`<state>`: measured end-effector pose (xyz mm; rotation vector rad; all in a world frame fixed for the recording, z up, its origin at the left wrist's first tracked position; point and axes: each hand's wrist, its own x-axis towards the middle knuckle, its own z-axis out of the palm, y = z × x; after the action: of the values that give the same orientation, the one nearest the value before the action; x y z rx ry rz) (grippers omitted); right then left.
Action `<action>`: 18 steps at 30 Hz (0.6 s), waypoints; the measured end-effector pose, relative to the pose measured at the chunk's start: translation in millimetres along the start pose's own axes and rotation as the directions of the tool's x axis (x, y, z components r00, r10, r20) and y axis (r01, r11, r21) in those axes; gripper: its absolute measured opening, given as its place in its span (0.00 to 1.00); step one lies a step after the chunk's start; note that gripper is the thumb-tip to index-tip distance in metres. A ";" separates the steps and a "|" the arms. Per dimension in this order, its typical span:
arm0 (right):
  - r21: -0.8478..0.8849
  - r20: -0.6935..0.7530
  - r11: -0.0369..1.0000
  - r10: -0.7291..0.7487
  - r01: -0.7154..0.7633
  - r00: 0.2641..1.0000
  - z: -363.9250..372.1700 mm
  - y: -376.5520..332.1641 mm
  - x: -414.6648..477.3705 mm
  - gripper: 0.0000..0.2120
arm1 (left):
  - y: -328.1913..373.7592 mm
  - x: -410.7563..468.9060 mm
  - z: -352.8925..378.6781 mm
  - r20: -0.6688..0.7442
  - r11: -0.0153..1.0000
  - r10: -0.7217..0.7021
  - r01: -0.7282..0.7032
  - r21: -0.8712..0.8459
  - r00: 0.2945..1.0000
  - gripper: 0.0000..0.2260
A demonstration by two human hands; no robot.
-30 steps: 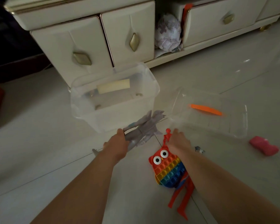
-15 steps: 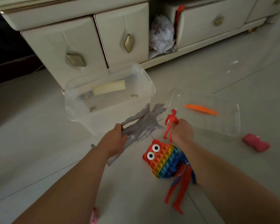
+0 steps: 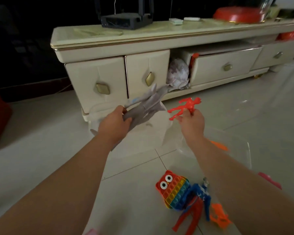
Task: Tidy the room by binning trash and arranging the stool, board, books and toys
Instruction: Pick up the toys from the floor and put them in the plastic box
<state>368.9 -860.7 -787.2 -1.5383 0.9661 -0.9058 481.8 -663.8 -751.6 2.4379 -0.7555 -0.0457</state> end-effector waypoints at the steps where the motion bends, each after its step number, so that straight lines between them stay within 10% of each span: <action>1: 0.026 0.039 0.999 0.037 -0.038 0.999 8.5 -1.9 0.9 0.09 | -3.7 4.4 -1.6 -0.022 0.999 -0.007 0.008 0.047 1.000 0.11; 11: -0.158 0.191 0.971 0.206 -0.177 0.960 69.0 10.1 18.0 0.11 | -29.3 50.7 18.2 -0.064 0.901 0.058 -0.025 0.432 0.996 0.13; 18: -0.324 0.090 0.945 0.080 -0.047 0.993 32.3 33.0 9.0 0.11 | -25.1 37.9 51.2 0.043 0.927 0.175 -0.179 0.328 0.984 0.21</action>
<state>398.0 -860.9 -824.3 -1.7971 1.1233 -0.6380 516.4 -693.7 -802.6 2.6719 -1.0607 0.1483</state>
